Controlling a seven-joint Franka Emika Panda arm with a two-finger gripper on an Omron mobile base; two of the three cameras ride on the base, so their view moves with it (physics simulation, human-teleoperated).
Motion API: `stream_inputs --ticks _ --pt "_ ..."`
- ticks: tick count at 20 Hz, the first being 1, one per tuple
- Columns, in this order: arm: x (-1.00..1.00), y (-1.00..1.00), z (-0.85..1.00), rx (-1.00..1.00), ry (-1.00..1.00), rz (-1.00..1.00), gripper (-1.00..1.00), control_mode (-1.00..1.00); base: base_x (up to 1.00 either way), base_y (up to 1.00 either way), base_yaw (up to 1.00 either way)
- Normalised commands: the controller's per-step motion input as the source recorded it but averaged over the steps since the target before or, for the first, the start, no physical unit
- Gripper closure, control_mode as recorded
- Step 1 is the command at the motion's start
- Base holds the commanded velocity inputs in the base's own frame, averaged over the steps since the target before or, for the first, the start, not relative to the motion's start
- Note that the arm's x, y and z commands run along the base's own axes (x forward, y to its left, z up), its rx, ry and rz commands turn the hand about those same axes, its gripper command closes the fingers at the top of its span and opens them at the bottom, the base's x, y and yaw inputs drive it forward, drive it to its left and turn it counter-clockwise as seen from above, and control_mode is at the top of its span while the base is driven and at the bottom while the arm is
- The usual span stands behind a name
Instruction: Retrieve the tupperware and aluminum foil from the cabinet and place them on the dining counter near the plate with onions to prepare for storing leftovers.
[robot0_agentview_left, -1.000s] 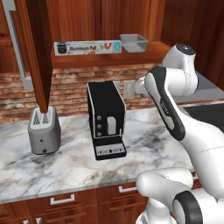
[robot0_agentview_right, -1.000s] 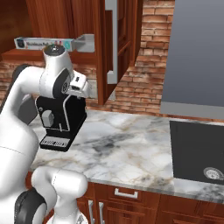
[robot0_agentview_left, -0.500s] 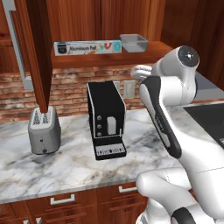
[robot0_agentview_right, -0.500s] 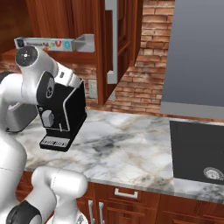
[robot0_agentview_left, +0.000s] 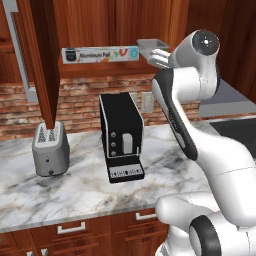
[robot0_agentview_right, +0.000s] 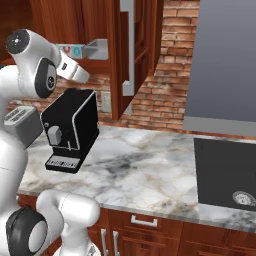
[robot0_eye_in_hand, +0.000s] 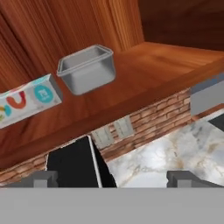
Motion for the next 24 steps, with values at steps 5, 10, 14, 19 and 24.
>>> stream_inputs --ticks 5,10,14,19,24 --pt "0.11 -0.09 0.03 0.05 0.00 -0.11 -1.00 -1.00 0.00 0.00 0.00" --pt "0.35 0.00 0.00 0.00 0.00 -0.04 -1.00 -1.00 0.00 0.00 0.00" --pt "0.48 0.00 0.01 0.00 -0.01 0.00 -1.00 -1.00 0.00 0.00 0.00" --pt "0.63 -0.20 0.01 0.00 0.00 0.00 -1.00 -1.00 0.00 0.00 0.00" --pt "0.59 -0.16 0.12 0.00 0.00 0.00 -1.00 -1.00 0.00 0.00 0.00"
